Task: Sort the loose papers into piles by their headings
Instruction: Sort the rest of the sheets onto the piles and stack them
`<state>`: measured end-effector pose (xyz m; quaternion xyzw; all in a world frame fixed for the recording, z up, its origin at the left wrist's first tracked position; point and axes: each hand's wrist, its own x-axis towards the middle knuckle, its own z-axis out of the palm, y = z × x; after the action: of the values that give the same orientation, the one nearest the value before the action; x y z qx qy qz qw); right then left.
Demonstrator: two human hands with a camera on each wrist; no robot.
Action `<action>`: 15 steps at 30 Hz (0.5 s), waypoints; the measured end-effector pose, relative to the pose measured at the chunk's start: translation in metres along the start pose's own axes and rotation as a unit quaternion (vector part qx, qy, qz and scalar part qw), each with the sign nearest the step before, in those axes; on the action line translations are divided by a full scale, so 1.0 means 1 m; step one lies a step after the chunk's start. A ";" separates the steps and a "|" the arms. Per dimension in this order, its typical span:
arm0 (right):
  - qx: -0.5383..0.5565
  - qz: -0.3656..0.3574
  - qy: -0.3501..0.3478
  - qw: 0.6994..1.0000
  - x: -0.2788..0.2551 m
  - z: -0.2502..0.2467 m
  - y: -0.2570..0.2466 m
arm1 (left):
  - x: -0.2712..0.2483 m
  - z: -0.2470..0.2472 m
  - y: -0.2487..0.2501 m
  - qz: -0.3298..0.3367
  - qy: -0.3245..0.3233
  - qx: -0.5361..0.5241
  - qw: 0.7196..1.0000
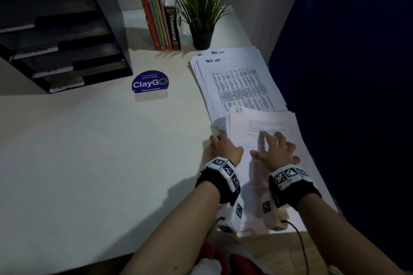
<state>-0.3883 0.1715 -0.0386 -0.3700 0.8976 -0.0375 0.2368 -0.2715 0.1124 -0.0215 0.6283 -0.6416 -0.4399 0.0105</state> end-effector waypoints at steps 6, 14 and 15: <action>0.048 0.002 0.032 0.998 0.003 0.001 0.010 | -0.031 0.032 0.007 0.140 -0.028 -0.086 0.986; 0.321 0.021 0.070 0.944 0.023 -0.032 0.027 | 0.003 -0.034 -0.035 0.096 -0.040 -0.273 0.956; 0.379 -0.019 0.054 0.924 0.022 -0.033 0.021 | 0.005 -0.047 -0.042 0.081 -0.021 -0.333 0.939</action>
<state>-0.4305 0.1679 -0.0236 -0.2672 0.8206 -0.3993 0.3094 -0.2127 0.0895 -0.0194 0.5252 -0.5074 -0.6391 0.2415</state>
